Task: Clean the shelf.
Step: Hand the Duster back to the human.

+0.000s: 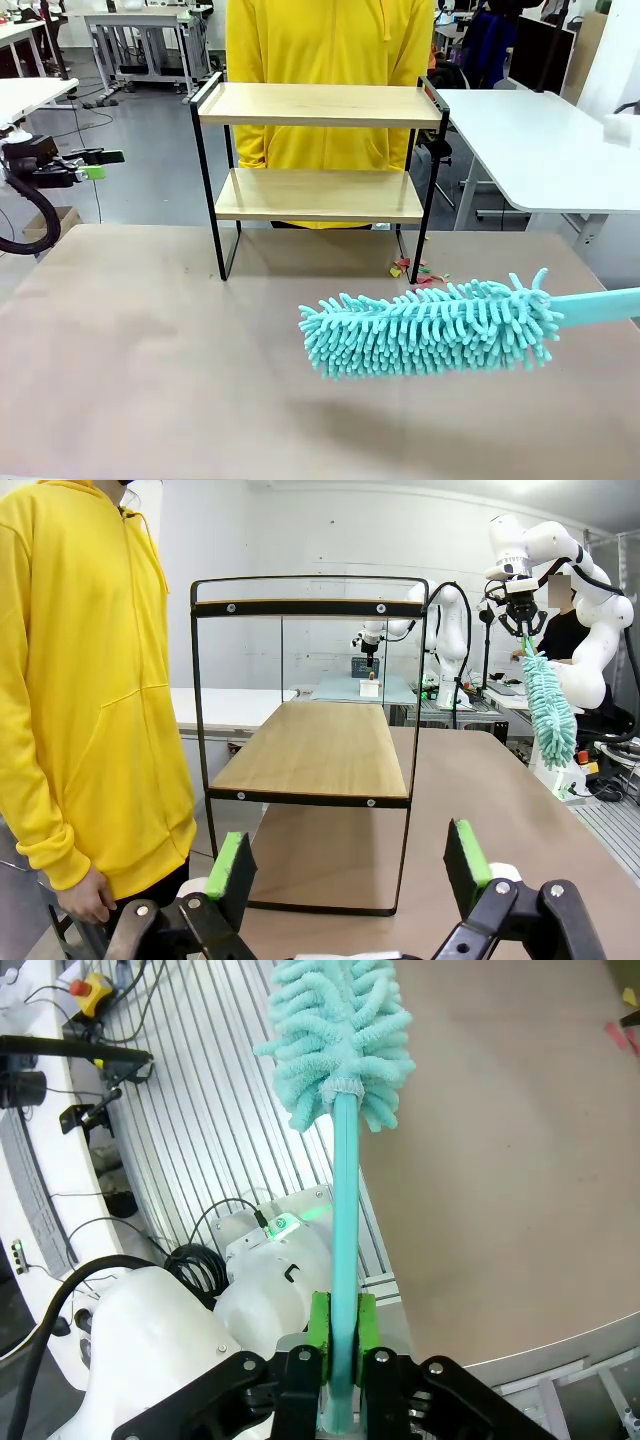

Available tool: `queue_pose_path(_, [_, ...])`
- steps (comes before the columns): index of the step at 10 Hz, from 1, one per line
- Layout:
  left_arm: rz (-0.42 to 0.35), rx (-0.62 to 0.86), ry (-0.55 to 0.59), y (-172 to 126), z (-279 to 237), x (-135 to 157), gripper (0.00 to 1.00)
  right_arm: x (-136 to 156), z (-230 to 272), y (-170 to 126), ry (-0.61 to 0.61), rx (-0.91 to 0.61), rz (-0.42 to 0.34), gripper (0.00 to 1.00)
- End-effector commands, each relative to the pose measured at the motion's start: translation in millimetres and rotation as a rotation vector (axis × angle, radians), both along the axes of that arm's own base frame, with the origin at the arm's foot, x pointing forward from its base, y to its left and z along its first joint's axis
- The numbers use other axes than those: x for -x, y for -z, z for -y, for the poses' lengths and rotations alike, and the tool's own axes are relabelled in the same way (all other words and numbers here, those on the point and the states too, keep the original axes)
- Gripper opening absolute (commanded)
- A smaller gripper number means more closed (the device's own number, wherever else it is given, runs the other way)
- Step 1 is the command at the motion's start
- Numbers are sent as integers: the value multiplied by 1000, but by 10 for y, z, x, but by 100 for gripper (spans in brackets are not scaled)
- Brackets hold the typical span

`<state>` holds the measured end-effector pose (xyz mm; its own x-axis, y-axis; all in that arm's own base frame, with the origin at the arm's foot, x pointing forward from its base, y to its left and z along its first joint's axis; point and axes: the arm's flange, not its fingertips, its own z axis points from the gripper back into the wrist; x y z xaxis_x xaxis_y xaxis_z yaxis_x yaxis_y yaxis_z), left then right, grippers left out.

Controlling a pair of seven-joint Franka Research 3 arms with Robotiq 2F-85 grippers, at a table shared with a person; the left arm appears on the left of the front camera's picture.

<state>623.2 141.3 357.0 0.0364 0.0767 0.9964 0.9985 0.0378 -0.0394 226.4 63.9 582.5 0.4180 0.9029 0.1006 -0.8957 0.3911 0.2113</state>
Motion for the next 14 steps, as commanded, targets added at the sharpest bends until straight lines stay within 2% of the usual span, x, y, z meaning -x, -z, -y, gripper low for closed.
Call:
queue_pose_path(1, [-6,-77,-23,-97,193,200,100,-359,60,75,-90,-101,45,14])
queue_pose_path(2, [-16,-104,-47,-160,351,481,100,-697,128,235,-91,-136,102,14])
queue_pose_path(3, [-18,-124,-57,-193,477,736,100,-891,161,381,-140,-192,150,14])
queue_pose_path(5, [-15,-138,-98,-237,789,1259,100,-1187,264,625,-223,-301,254,14])
queue_pose_path(6, [-38,-110,-125,-240,951,1546,100,-1305,334,738,-294,-368,296,14])
queue_pose_path(8, [-20,-126,-185,-259,1267,1997,100,-1437,554,853,-387,-456,329,14])
queue_pose_path(9, [5,-142,-182,-232,1496,2164,100,-1489,704,871,-414,-473,330,14])
queue_pose_path(11, [16,-138,-185,-168,1972,2428,100,-1546,814,920,-442,-450,332,14])
queue_pose_path(12, [-3,-140,-185,-133,2125,2455,100,-1567,790,945,-421,-389,341,14])
queue_pose_path(13, [-50,-180,-168,-106,2171,2385,100,-1438,763,951,-419,-440,340,14])
queue_pose_path(14, [-20,-145,-159,-164,1945,2371,100,-1438,763,951,-419,-440,340,14])
